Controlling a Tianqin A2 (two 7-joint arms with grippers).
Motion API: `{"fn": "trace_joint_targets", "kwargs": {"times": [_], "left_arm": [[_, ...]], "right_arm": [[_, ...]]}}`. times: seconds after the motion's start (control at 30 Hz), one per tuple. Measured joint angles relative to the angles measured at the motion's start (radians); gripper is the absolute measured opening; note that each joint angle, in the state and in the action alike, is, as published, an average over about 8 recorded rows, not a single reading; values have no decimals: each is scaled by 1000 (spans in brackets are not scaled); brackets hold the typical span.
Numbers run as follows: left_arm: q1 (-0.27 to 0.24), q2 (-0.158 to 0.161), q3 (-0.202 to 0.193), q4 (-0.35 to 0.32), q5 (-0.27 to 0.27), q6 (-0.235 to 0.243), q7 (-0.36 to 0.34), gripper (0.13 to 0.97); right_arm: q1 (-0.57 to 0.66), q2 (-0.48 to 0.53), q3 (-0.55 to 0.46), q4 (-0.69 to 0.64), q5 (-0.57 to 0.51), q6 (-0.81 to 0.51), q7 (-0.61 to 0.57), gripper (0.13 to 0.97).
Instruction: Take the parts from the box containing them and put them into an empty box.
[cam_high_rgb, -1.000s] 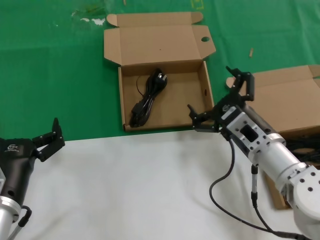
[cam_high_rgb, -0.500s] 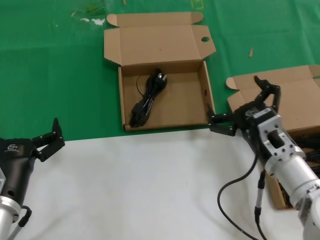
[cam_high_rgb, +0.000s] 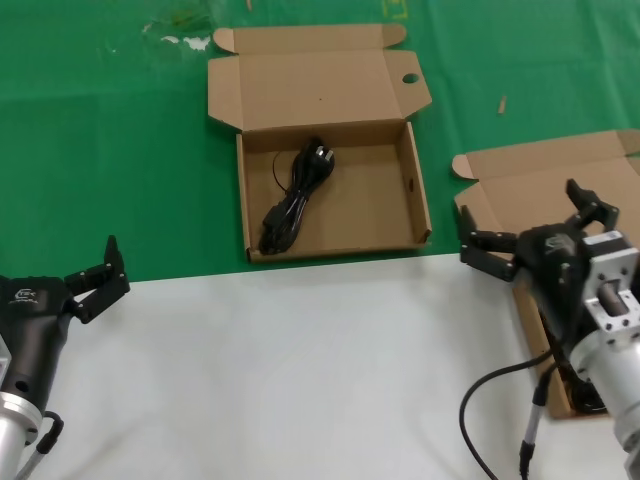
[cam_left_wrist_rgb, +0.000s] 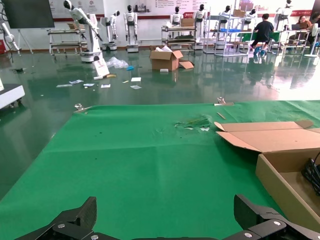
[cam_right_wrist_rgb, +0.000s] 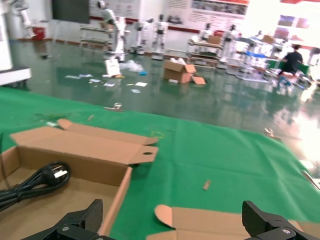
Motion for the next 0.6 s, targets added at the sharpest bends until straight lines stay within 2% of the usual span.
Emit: {"fn": "trace_joint_targets", "kwargs": {"times": [0.6], "left_arm": [[0, 0, 0, 0, 0, 0, 0, 966]], "right_arm": [[-32, -2, 24, 22, 24, 16, 38, 966]]}}
